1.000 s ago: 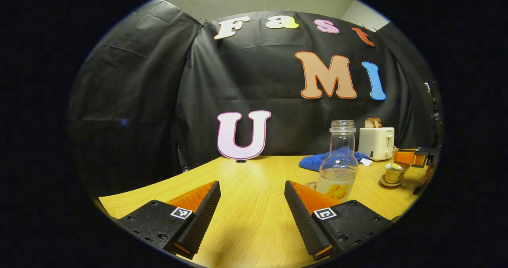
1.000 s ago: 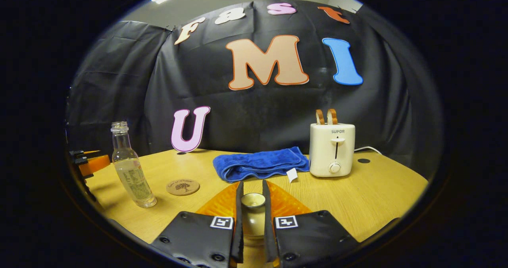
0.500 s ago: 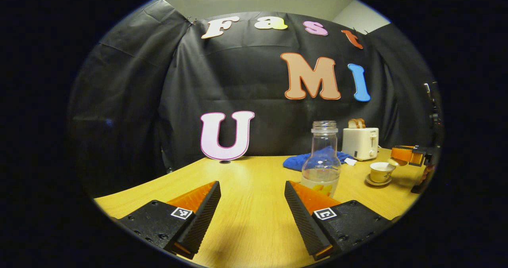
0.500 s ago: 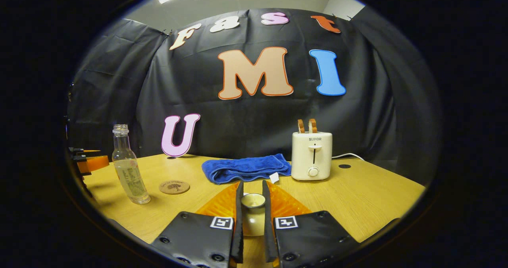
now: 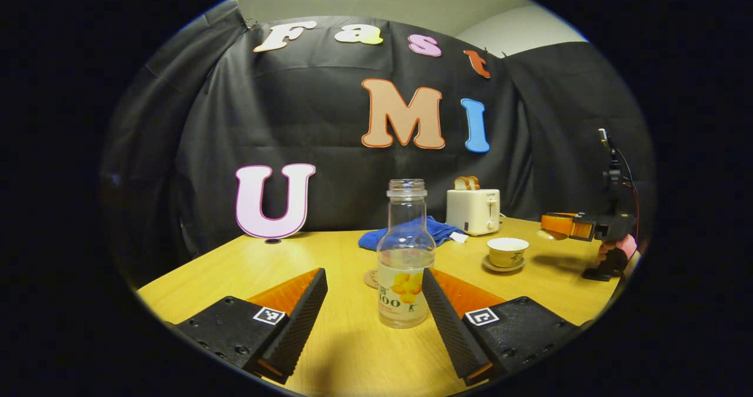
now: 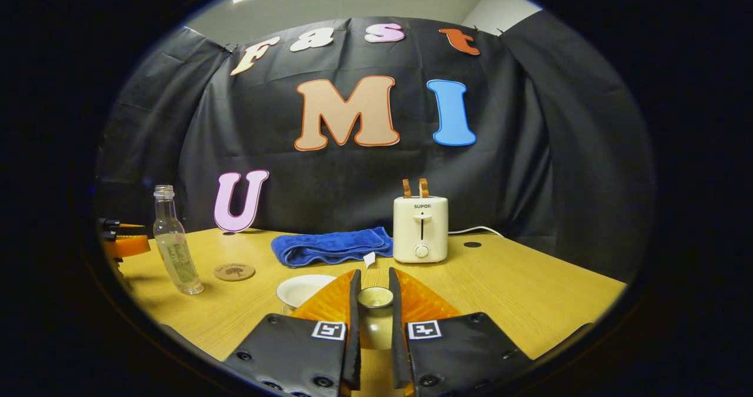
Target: Open the teacup lid with one hand, grasp the water bottle and pour water into the teacup with the other hand; after pouring, place the water bottle on the coaster and then close the teacup lid.
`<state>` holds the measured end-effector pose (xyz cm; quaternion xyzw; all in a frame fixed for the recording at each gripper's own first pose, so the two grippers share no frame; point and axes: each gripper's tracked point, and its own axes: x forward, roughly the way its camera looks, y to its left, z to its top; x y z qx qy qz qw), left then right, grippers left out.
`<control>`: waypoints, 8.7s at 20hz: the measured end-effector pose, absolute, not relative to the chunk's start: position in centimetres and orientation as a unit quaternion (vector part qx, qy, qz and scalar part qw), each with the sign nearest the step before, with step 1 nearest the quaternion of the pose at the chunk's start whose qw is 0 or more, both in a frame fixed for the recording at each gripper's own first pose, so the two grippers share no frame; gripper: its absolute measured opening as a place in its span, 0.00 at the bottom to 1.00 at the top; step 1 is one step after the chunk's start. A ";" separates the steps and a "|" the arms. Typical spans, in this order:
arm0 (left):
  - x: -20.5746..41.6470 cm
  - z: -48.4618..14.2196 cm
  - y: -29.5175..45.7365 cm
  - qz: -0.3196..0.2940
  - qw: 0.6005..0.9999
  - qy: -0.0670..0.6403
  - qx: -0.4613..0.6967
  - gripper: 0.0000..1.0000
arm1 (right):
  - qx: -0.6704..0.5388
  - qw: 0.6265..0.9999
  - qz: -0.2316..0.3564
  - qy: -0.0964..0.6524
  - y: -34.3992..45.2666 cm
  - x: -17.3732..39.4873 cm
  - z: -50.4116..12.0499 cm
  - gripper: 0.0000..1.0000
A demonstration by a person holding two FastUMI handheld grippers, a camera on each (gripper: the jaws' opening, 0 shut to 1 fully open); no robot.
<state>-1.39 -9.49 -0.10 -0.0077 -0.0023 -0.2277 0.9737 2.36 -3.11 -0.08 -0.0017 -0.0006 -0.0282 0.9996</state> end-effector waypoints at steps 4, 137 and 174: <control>-0.6 -0.7 -11.0 -0.230 0.973 0.018 -0.005 0.95 | -0.002 0.999 -0.036 -0.001 -3.6 2.0 -0.1 0.24; 16.8 -5.4 -23.2 -0.202 0.975 0.076 0.047 0.69 | -0.004 0.996 -0.094 -0.002 -10.3 -0.6 0.3 0.24; 11.9 -5.1 -19.3 -0.189 0.982 0.019 -0.005 0.94 | -0.005 0.996 -0.091 -0.003 -10.2 -0.6 0.3 0.24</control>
